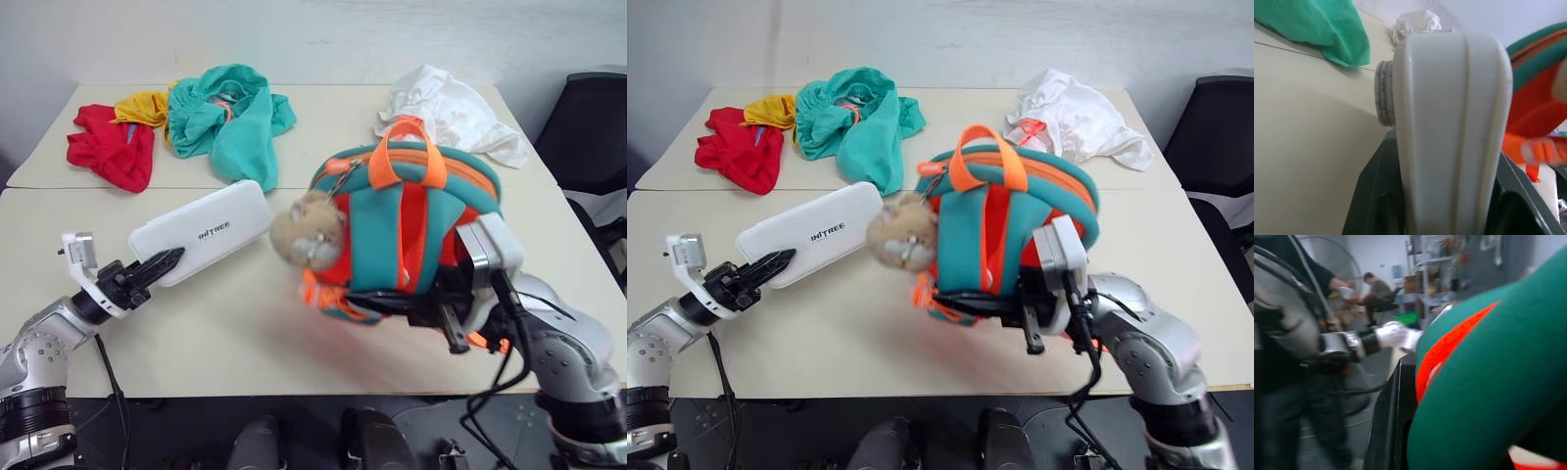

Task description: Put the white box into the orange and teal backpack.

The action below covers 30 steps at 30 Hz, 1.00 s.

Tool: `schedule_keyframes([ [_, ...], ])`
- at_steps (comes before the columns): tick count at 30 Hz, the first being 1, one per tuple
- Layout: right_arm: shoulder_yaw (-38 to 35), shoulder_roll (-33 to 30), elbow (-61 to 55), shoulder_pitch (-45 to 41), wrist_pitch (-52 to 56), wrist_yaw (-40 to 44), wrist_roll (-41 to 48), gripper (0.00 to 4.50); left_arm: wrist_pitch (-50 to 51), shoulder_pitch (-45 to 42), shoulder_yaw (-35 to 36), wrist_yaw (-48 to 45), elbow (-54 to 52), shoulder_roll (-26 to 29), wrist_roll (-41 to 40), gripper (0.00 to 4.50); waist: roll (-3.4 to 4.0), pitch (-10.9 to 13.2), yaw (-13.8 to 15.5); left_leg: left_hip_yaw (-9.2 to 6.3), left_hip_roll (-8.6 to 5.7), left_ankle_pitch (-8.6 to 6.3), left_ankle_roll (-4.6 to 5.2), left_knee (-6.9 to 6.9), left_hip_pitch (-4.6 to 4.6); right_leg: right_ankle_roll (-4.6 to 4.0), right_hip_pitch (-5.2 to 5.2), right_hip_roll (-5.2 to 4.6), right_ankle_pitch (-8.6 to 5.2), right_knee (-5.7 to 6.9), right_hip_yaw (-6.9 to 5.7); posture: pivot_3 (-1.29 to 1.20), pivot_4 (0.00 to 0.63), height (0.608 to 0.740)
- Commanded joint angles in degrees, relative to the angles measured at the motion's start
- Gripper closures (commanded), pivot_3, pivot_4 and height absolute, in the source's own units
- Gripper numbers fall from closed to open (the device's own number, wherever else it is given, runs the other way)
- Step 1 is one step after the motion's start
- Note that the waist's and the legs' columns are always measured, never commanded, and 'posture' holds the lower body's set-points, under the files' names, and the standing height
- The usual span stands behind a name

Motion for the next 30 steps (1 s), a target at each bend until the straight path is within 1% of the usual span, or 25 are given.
schedule_keyframes([
  [1,-6.2,-2.5,-0.4,2.9,1.3,-0.5,3.4,4.49,-0.1,1.5,4.2,-3.2,-6.3,1.8,-4.4,3.23,-0.09,0.0,0.0,0.00,-0.03,-0.02,0.04,0.00,0.00,0.00,0.02,-0.04,0.00,-0.05,-0.03,0.00,0.150,0.740],
  [5,-6.8,-3.0,1.5,3.5,0.1,0.3,0.7,4.49,2.6,3.5,7.6,-0.3,-14.9,1.9,-9.3,3.23,-0.15,0.0,-0.1,0.01,-0.07,-0.07,0.10,0.04,0.01,0.06,0.07,-0.12,0.03,-0.21,-0.03,0.00,0.150,0.740],
  [9,-5.0,-1.0,1.4,3.3,-0.4,-1.1,-1.0,4.49,6.6,7.4,12.1,2.8,-23.2,3.4,-15.6,3.23,-0.14,0.0,-0.2,0.00,-0.04,-0.09,0.03,0.01,0.05,0.06,0.05,-0.11,0.03,-0.18,-0.02,0.00,0.150,0.740],
  [11,-4.5,-0.1,1.5,3.5,-0.2,-1.6,-1.2,4.49,8.4,9.5,13.3,3.8,-27.0,4.0,-19.1,3.23,-0.14,0.0,-0.2,0.00,-0.04,-0.08,0.02,0.00,0.05,0.06,0.03,-0.11,0.03,-0.16,-0.03,0.00,0.150,0.740],
  [14,-4.1,0.5,1.8,3.7,-0.2,-1.7,-2.2,4.49,8.8,10.7,12.6,4.6,-30.6,4.3,-20.9,3.23,-0.14,0.0,0.0,0.00,-0.08,-0.08,0.03,0.01,0.05,0.06,0.05,-0.13,0.03,-0.18,-0.01,0.00,0.150,0.740],
  [18,-3.9,0.4,2.5,4.0,0.1,-1.2,-3.1,4.49,8.3,8.6,10.6,6.8,-32.6,4.0,-22.8,3.23,-0.14,0.0,0.5,-0.02,-0.11,-0.08,0.03,0.02,0.05,0.06,0.06,-0.15,0.03,-0.19,-0.02,0.00,0.150,0.740],
  [21,-3.8,0.3,2.7,3.9,0.1,-0.8,-3.5,4.49,5.4,5.6,7.9,8.9,-32.0,2.7,-20.0,3.23,-0.14,0.0,1.0,-0.01,-0.11,-0.08,0.03,0.02,0.04,0.06,0.06,-0.14,0.03,-0.19,-0.03,0.00,0.150,0.740],
  [22,-3.7,0.2,2.7,3.9,0.2,-0.8,-3.6,4.49,4.2,5.0,6.2,8.1,-31.7,2.8,-18.0,3.23,-0.14,0.0,1.1,-0.01,-0.12,-0.08,0.03,0.02,0.05,0.06,0.06,-0.13,0.03,-0.19,-0.03,0.00,0.150,0.740],
  [27,-3.9,-0.2,3.1,3.9,0.1,-0.2,-4.3,4.49,0.9,4.7,-1.0,0.9,-31.6,5.8,-11.5,3.23,-0.14,0.0,1.3,0.04,-0.12,-0.09,0.04,0.02,0.03,0.06,0.06,-0.06,0.03,-0.21,-0.04,0.00,0.150,0.740],
  [30,-4.3,-0.2,3.7,3.6,0.3,-0.2,-4.4,4.49,-3.8,4.9,-4.3,-4.1,-29.8,8.8,-5.2,3.23,-0.14,0.0,1.3,0.05,-0.12,-0.09,0.04,0.02,0.03,0.06,0.06,-0.05,0.03,-0.23,-0.04,0.00,0.150,0.740],
])
